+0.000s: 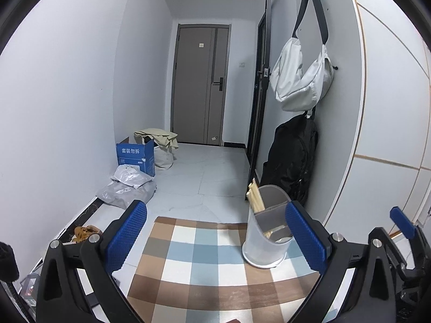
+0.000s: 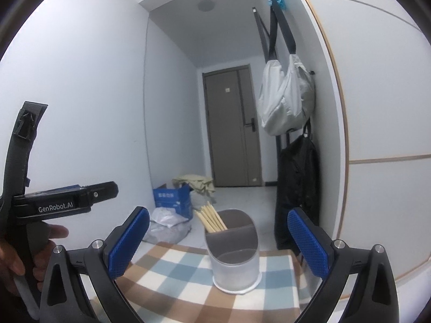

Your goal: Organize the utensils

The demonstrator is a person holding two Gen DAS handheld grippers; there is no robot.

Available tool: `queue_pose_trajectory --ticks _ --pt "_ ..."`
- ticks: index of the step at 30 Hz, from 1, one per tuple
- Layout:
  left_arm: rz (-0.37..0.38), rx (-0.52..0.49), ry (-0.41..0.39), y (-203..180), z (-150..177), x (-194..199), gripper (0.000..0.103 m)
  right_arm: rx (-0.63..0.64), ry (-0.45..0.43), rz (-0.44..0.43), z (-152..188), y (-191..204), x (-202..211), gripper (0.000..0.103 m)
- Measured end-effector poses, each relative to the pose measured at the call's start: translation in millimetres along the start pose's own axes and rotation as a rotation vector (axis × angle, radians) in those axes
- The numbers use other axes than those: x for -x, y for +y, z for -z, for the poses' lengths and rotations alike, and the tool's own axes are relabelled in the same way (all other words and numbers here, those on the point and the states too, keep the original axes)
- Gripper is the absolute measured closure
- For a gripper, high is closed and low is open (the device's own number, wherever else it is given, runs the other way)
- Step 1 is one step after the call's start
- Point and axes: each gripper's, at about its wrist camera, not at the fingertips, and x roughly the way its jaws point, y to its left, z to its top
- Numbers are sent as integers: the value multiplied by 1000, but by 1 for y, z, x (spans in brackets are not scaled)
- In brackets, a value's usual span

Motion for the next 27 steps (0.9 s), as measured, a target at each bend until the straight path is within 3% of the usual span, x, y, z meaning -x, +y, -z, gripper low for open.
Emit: queue_pose_trajectory --ticks 11,27 --pt "-38 -55 27 -2 31 -21 3 -2 49 25 34 -4 -6 0" --pt "-35 -53 67 -2 33 -20 3 6 77 22 42 0 -11 0"
